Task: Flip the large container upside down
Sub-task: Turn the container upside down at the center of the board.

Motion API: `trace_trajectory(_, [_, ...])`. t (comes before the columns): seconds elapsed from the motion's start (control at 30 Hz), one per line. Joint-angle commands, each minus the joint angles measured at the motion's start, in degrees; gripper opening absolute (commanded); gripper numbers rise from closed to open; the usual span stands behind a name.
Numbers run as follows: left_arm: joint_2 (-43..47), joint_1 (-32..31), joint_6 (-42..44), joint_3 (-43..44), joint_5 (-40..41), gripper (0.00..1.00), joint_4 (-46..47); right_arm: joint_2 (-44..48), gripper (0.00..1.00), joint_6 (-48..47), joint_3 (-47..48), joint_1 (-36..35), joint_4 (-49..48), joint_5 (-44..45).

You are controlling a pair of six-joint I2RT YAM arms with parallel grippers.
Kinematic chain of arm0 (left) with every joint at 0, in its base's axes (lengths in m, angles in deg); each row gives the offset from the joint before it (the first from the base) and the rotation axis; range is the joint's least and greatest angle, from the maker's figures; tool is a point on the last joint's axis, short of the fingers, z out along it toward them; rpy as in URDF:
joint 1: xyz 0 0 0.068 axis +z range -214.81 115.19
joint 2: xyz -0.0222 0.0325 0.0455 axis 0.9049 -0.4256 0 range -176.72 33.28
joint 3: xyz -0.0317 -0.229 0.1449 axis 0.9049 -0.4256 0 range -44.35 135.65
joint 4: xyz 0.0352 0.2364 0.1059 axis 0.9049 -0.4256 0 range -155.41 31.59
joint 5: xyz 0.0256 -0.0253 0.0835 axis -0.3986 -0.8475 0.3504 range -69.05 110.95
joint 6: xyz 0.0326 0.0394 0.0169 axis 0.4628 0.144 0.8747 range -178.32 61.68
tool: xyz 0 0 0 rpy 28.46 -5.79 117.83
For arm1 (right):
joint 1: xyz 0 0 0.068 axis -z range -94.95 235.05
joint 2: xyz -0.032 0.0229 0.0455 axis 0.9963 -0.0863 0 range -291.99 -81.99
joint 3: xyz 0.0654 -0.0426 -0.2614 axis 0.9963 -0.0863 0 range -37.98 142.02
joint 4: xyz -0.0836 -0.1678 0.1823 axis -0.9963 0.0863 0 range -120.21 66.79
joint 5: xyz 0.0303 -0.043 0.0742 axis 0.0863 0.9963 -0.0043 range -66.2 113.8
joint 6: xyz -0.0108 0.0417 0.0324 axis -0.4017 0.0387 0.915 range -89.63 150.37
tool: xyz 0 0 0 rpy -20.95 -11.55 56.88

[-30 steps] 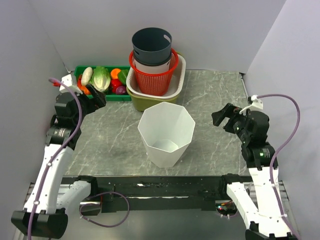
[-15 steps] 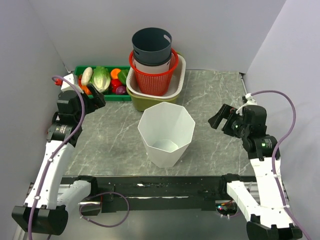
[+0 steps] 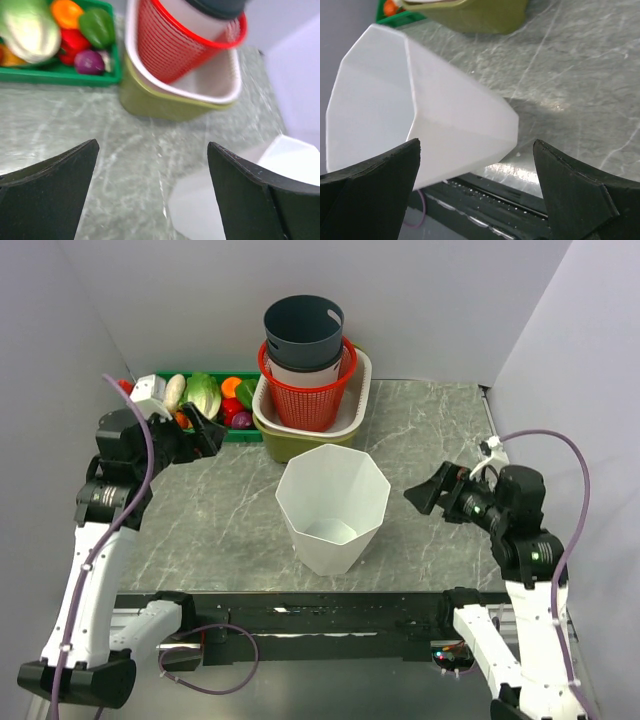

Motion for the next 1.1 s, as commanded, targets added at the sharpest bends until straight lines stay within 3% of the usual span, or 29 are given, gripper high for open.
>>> trace_trajectory(0.0, [-3.0, -0.1, 1.3, 4.1, -7.7, 0.96, -6.4, 3.0, 1.00, 0.3, -1.3, 0.2, 1.3, -5.3])
trace_trajectory(0.2, [-3.5, -0.1, 6.1, 3.6, -5.9, 0.96, -11.8, 4.7, 1.00, -3.2, -2.5, 0.2, 4.6, -6.9])
trace_trajectory(0.47, [-2.3, -0.1, 8.2, 3.4, -6.1, 0.96, -14.0, 6.4, 1.00, -6.8, -4.2, 0.2, 9.1, -2.7])
trace_trajectory(0.6, [-2.7, -0.1, 6.0, 3.3, -12.1, 0.96, -11.7, 6.9, 1.00, -5.0, -2.8, 0.2, 9.9, -2.8])
trace_trajectory(0.73, [-1.7, -0.6, -0.7, 1.0, -19.1, 0.96, -4.3, 8.7, 1.00, 0.4, -2.7, 0.2, 5.7, -8.4])
trace_trajectory(0.87, [-1.2, -3.9, -5.5, 0.3, -20.0, 0.96, 1.4, 9.7, 0.98, 4.3, -3.0, 0.2, 2.0, -13.0])
trace_trajectory(1.07, [-4.5, -11.3, -3.4, 4.4, -16.1, 0.96, -3.5, 9.0, 0.98, 5.5, -2.2, 0.2, 0.8, -14.9])
